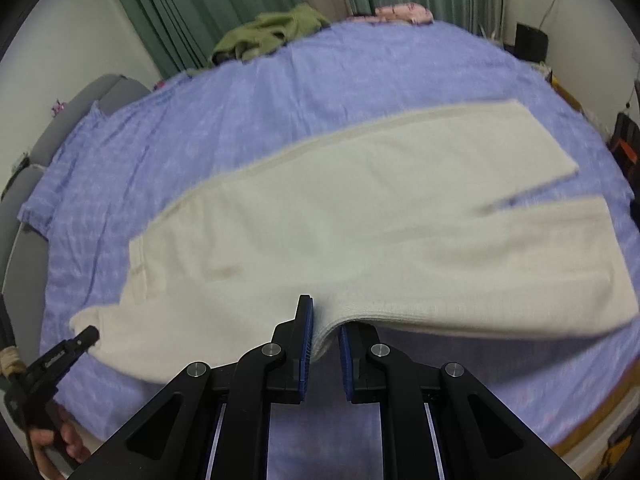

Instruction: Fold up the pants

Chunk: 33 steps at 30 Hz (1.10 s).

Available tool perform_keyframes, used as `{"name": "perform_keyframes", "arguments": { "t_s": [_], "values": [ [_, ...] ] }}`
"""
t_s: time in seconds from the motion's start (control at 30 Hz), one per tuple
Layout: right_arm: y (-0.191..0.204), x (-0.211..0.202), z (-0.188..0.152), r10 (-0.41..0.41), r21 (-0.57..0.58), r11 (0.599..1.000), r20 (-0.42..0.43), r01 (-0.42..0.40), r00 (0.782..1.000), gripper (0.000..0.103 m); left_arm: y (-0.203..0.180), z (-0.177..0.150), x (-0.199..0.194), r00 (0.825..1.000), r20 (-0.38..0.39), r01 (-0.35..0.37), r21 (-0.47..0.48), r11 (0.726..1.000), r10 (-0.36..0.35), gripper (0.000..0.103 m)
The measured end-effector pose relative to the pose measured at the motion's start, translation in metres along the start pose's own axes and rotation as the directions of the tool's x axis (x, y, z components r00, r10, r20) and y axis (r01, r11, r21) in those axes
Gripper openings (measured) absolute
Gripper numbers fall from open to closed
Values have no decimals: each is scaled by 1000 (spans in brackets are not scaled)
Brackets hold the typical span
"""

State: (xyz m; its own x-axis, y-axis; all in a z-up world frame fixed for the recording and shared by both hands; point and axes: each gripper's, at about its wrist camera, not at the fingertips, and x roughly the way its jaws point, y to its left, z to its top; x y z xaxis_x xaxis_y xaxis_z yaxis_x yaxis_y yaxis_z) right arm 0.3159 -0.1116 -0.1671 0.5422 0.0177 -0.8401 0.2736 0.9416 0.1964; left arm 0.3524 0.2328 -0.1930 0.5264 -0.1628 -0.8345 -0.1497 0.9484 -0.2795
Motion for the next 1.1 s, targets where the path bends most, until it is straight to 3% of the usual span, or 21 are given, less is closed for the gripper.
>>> {"name": "perform_keyframes", "arguments": {
  "t_s": [0.17, 0.33, 0.57, 0.77, 1.0, 1.03, 1.1],
  "values": [
    [10, 21, 51, 7, -14, 1000, 46, -7, 999, 14, -14, 45, 21, 999, 41, 9, -33, 999, -7, 8],
    [25, 71, 108, 5, -61, 998, 68, 0, 998, 14, -28, 99, 63, 996, 91, -20, -4, 1000, 21, 8],
    [40, 155, 161, -24, -129, 991, -7, 23, 1000, 14, -37, 156, 145, 997, 19, -78, 36, 996, 78, 8],
    [44, 208, 181, -55, -164, 986, -63, 44, 997, 14, -44, 172, 191, 991, -33, -125, 109, 986, 129, 8],
    [44, 237, 189, -81, -157, 986, -115, 63, 990, 15, -51, 178, 224, 981, -86, -155, 173, 973, 172, 12],
    [45, 238, 189, -89, -154, 986, -124, 69, 988, 17, -51, 178, 226, 979, -103, -155, 176, 972, 174, 12],
    [46, 238, 189, -75, -139, 989, -141, 55, 987, 30, -51, 178, 224, 979, -116, -146, 167, 975, 167, 15]
  ]
}}
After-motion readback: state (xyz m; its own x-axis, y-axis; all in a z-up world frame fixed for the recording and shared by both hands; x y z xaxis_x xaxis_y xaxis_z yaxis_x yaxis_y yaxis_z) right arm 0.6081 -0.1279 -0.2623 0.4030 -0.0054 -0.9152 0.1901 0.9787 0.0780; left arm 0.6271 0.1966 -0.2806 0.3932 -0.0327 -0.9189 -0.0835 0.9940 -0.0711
